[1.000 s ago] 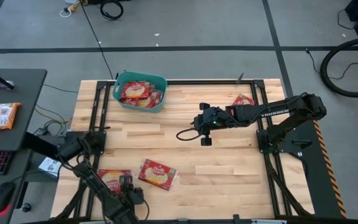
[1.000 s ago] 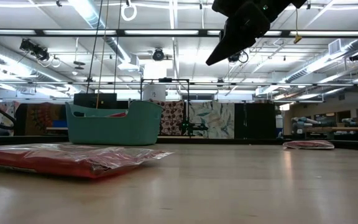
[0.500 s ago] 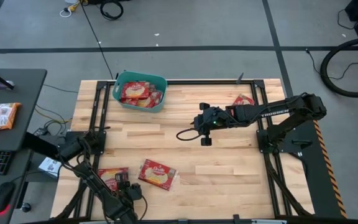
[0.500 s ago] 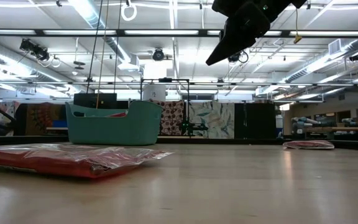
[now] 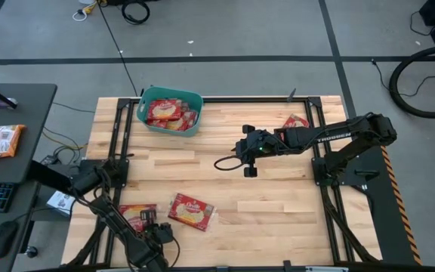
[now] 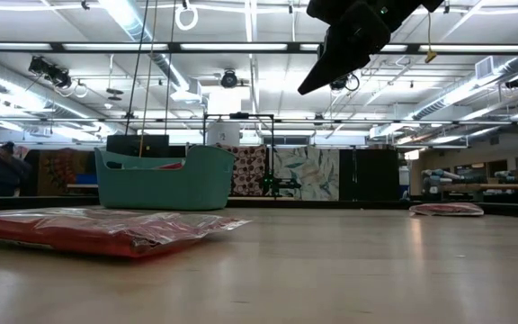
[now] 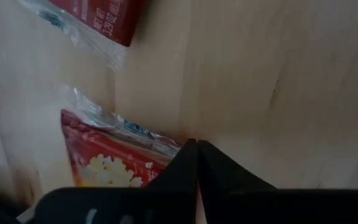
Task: Sort popcorn bags into baskets
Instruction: Put the bottom left popcorn bag into the bin
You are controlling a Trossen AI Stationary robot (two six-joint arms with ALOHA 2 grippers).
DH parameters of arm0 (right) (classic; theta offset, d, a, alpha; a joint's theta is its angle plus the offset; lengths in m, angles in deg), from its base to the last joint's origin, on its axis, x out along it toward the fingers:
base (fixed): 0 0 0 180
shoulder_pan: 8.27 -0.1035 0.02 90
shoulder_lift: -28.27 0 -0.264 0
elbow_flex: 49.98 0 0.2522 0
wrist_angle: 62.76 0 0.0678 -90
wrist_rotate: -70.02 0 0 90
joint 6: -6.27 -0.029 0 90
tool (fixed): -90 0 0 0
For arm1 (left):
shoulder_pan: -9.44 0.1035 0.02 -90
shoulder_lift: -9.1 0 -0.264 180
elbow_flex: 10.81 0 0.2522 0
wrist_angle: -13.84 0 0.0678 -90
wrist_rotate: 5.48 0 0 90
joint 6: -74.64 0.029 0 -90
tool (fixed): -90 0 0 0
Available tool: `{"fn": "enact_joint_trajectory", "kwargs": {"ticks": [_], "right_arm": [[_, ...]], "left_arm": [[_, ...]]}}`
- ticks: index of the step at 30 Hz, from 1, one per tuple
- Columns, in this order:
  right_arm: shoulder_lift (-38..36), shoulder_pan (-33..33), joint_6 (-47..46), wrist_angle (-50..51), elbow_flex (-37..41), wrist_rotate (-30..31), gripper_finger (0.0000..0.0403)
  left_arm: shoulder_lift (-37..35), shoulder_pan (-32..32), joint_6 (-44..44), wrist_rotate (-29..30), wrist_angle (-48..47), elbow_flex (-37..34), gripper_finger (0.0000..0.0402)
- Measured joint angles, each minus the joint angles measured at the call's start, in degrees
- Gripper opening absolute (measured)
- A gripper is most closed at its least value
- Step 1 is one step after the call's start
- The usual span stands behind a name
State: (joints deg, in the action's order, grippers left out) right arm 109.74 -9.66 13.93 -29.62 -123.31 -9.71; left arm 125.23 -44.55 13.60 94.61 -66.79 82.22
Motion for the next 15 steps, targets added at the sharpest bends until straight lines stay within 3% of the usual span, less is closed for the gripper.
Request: {"fn": "enact_joint_trajectory", "kwargs": {"ticks": [6,15], "right_arm": [[0.00,0.00,0.01,0.00,0.00,-0.01,0.0096],[0.00,0.00,-0.17,0.02,0.00,0.01,0.0096]], "left_arm": [[-1.75,0.59,0.50,0.11,-6.82,2.48,0.0005],[-11.05,1.88,-1.20,2.84,-15.29,2.51,0.0002]]}}
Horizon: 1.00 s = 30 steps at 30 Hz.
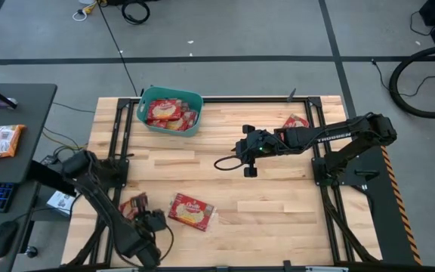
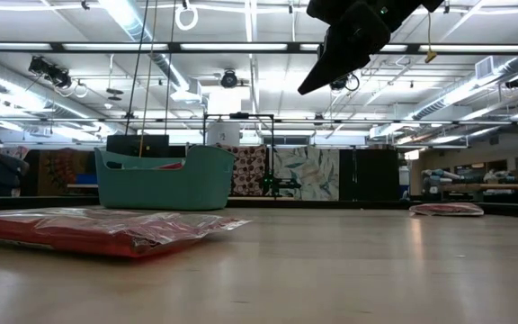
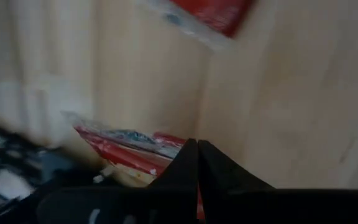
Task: Sort popcorn bags into baskets
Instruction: Put the bottom left popcorn bag into the bin
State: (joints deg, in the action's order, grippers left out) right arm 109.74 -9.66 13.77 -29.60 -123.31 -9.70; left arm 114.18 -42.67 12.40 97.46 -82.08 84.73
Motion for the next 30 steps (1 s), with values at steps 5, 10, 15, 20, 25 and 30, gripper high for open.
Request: {"fn": "enact_joint_trajectory", "kwargs": {"ticks": [5,10,15,20,25,30], "right_arm": [[0.00,-0.16,-0.19,0.10,-0.01,0.00,0.0096],[-0.02,-1.07,-1.59,1.03,-0.02,0.00,0.0096],[-0.02,-2.78,-4.44,2.35,-0.02,0.02,0.0096],[-0.02,-5.25,-7.82,3.78,-0.02,0.94,0.0096],[-0.02,-7.71,-10.78,4.69,-0.02,3.83,0.0096],[-0.02,-9.67,-13.15,4.72,-0.02,6.37,0.0096]], "left_arm": [[-5.51,2.33,-0.10,4.56,-6.04,0.02,0.0002],[-10.22,5.95,3.04,9.60,-7.87,-0.05,0.0001],[-14.47,10.74,8.06,16.08,-7.84,-0.08,0.0001],[-17.62,17.47,15.39,21.86,-7.82,-0.09,0.0001],[-20.71,26.36,25.08,26.91,-7.83,-0.10,0.0000],[-24.18,35.79,35.79,30.82,-5.52,-0.11,0.0000]]}}
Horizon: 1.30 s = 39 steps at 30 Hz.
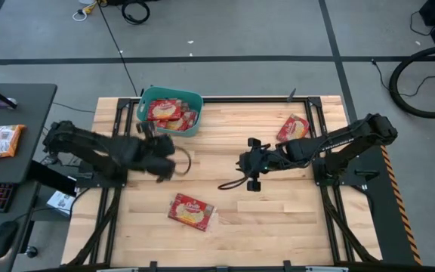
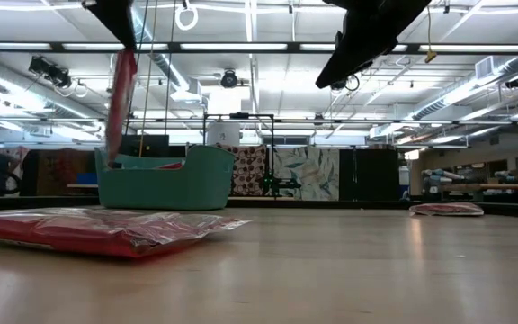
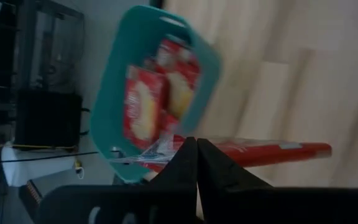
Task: Sort popcorn bags into baskets
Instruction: Put the bottom left popcorn bag into the bin
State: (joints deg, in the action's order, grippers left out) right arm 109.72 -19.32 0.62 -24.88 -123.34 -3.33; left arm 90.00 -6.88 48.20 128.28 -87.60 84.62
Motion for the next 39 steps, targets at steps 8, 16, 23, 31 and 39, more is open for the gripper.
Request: {"fn": "enact_joint_trajectory", "kwargs": {"ticks": [8,16,23,31,39], "right_arm": [[0.00,-2.44,-3.93,0.02,0.00,3.03,0.0096],[-0.04,-5.34,-9.21,-5.78,5.53,4.47,0.0096],[-0.02,-7.19,-13.21,-8.25,8.91,4.72,0.0096],[-0.02,-8.52,-13.74,-9.08,9.03,4.91,0.0096],[-0.02,-8.48,-13.92,-9.15,9.03,6.70,0.0096]], "left_arm": [[-4.13,15.88,21.10,0.38,8.80,0.00,0.0000],[-4.94,29.72,41.41,-5.57,19.21,0.00,0.0000],[-4.94,39.76,57.10,-10.27,27.53,-0.01,0.0000],[-4.85,47.12,76.04,-15.75,29.04,0.00,0.0000],[-3.97,50.52,93.11,-15.54,27.41,0.03,0.0000]]}}
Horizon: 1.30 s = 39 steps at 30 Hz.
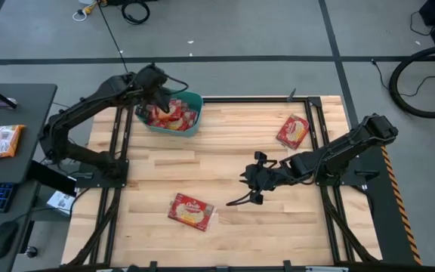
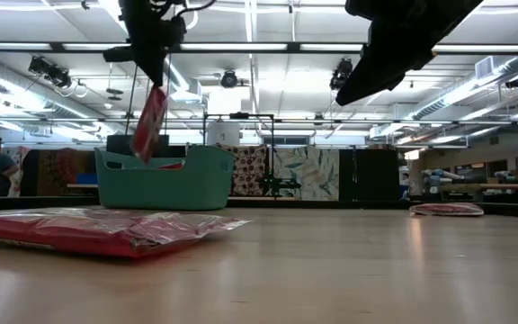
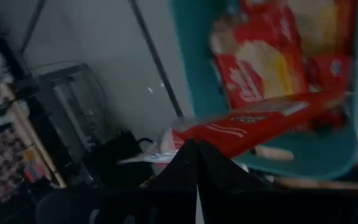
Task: Sort popcorn bags into baskets
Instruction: Put the bottom left popcorn bag into the bin
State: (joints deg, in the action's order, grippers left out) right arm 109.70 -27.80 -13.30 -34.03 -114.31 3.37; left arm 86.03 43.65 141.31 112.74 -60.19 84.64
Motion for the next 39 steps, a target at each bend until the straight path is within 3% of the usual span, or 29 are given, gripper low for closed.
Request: {"fn": "enact_joint_trajectory", "kwargs": {"ticks": [6,13,23,29,35,39], "right_arm": [[0.00,-0.17,0.11,-1.38,0.00,0.17,0.0096],[0.00,-0.20,0.20,-1.53,0.00,0.06,0.0096],[0.00,-0.20,0.22,-1.40,0.00,-0.33,0.0096],[0.02,-0.20,0.22,-1.42,0.00,-0.46,0.0096],[0.02,-0.20,0.45,-1.40,0.00,-0.48,0.0096],[0.02,-0.17,1.14,-1.40,0.00,-0.48,0.0096]], "left_arm": [[1.81,2.22,7.48,1.58,-2.02,-3.51,0.0000],[1.92,0.41,16.76,6.23,7.98,-11.02,0.0000],[1.96,-7.95,17.18,-1.76,15.39,-20.33,0.0000],[1.98,-10.43,14.72,-2.46,20.23,-26.67,0.0004],[1.98,-10.48,8.90,-4.23,21.93,-29.23,0.0062],[1.20,-10.46,1.03,-1.31,25.15,-29.22,0.0118]]}}
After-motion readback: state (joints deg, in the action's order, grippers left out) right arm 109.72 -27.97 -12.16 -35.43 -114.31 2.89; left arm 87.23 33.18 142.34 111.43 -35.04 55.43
